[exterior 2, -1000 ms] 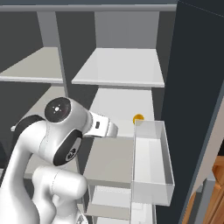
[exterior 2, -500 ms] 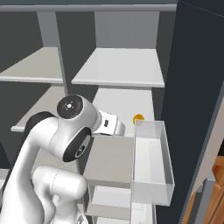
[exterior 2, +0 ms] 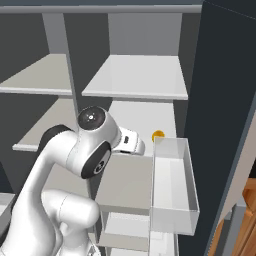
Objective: Retrieve the kiwi and mango from the fridge and place them into the bowl on the dining table.
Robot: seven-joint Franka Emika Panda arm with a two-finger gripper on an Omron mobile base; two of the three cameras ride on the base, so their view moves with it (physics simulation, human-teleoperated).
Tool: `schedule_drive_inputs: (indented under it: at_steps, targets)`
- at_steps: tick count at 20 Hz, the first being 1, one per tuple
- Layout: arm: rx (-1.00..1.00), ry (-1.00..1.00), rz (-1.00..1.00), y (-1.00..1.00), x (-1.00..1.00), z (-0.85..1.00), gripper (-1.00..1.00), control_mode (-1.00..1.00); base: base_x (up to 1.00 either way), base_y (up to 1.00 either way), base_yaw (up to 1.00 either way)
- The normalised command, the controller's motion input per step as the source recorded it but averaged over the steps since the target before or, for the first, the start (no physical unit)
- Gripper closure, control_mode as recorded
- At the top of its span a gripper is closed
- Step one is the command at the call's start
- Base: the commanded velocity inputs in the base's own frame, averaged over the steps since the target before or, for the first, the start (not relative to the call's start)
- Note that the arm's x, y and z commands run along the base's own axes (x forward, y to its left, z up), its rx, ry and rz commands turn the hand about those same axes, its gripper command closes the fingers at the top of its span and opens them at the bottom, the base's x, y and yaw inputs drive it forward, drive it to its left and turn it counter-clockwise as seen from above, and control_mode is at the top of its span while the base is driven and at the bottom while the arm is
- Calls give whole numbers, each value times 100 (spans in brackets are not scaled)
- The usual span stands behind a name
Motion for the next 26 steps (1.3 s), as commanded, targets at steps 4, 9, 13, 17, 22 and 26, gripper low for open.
schedule_drive_inputs:
  at_steps: [4, 9, 13, 17, 22, 26]
  targets:
    - [0, 1, 3, 0, 12, -36, -100, -100, 0, 0, 0]
    - [0, 0, 2, 0, 13, -33, -100, -100, 0, 0, 0]
    - [0, 0, 1, 0, 19, -2, -100, -100, 0, 0, 0]
    - [0, 0, 0, -1, 15, 0, -100, -100, 0, 0, 0]
    - [0, 0, 0, -7, 18, 0, -100, -100, 0, 0, 0]
    - [0, -4, 0, -8, 11, -1, -100, -100, 0, 0, 0]
